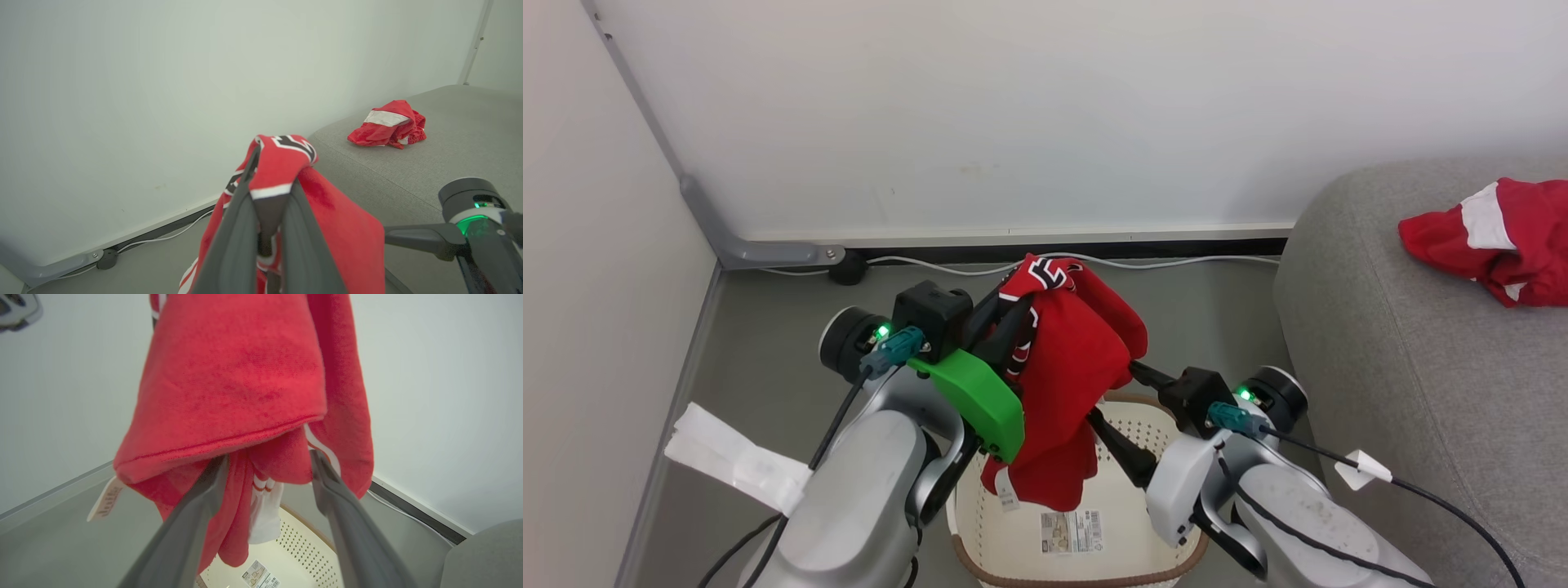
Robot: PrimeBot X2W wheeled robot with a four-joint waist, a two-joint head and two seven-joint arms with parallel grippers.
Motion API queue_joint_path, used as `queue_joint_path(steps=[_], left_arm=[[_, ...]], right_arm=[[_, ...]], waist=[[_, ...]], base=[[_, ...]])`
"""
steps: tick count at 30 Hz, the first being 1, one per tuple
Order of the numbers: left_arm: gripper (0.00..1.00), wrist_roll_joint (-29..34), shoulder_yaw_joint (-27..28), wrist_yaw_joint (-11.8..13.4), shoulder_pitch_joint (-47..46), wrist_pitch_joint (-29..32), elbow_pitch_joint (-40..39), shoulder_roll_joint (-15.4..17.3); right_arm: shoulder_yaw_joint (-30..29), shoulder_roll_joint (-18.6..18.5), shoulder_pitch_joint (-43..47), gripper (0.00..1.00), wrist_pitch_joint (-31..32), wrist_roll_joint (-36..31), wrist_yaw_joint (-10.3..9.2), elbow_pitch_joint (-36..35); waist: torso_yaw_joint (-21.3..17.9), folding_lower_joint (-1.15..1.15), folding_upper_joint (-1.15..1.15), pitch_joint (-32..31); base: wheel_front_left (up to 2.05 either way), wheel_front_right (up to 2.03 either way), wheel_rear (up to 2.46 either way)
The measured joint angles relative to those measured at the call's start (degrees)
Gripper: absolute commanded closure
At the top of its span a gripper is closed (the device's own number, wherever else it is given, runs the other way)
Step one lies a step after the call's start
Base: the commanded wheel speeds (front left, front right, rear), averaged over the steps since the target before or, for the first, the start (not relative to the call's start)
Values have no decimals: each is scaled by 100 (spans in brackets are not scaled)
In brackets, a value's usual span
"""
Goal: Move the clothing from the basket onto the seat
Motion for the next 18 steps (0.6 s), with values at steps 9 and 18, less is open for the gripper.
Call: queue_joint_path(steps=[9,18], left_arm=[[100,-78,-84,10,141,111,-288,2],[100,-232,-49,118,300,202,-438,4]], right_arm=[[458,1,-467,62,-37,370,1,151],[710,-1,-559,100,-130,744,1,214]], waist=[[74,0,0,54],[62,0,0,104]], base=[[0,0,0],[0,0,0]])
